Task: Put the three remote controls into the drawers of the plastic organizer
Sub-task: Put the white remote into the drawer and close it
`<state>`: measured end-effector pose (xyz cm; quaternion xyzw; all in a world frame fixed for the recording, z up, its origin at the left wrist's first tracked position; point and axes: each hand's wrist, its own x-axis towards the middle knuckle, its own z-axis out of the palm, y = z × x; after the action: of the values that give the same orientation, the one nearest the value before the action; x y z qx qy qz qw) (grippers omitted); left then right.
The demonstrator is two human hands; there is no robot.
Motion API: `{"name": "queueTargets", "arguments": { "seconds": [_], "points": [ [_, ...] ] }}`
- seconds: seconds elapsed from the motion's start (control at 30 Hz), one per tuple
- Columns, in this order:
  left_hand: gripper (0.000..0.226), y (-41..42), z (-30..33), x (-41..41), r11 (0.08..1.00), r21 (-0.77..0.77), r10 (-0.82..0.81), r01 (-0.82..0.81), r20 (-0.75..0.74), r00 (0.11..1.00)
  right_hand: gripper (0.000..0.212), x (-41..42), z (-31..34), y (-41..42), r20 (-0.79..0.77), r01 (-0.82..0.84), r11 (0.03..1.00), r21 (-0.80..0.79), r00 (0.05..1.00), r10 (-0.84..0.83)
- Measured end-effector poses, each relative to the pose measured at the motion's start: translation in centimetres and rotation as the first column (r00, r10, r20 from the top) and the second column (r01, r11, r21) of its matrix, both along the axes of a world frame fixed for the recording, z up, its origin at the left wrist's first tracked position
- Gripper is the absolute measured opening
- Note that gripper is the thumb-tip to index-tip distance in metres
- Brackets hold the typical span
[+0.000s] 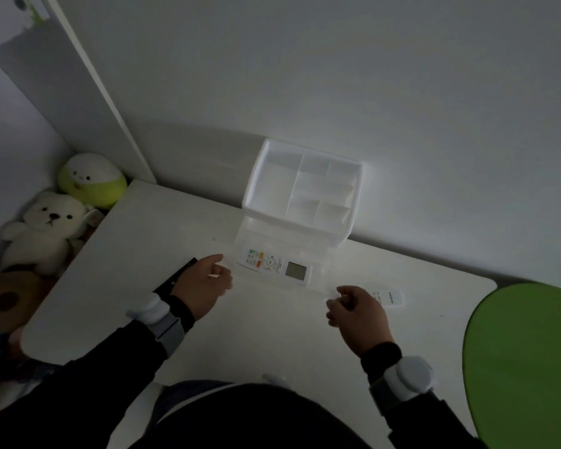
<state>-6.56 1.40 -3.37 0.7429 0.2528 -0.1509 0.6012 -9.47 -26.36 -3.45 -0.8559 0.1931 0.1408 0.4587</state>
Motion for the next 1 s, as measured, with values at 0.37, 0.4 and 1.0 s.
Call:
{"name": "queueTargets", "arguments": {
  "seconds": [0.37,0.4,1.0],
  "points": [
    [0.016,0.5,0.1,2.3,0.976,0.125,-0.179,0.177,0.006,0.984,0.024,1.7,-1.5,1.1,-0.012,-0.104,0.990,-0.100,0.995,0.103],
    [0.014,0.7,0.0,2.6,0.976,0.127,-0.179,0.177,0.011,0.984,0.025,2.0,-1.5,1.1,-0.010,-0.099,0.990,-0.100,0.995,0.098],
    [0.017,-0.2,-0.7,9.3,0.939,0.234,-0.266,0.251,0.037,0.963,0.034,8.6,-0.8,0.8,0.018,-0.041,0.975,-0.220,0.999,0.046]
  ]
}}
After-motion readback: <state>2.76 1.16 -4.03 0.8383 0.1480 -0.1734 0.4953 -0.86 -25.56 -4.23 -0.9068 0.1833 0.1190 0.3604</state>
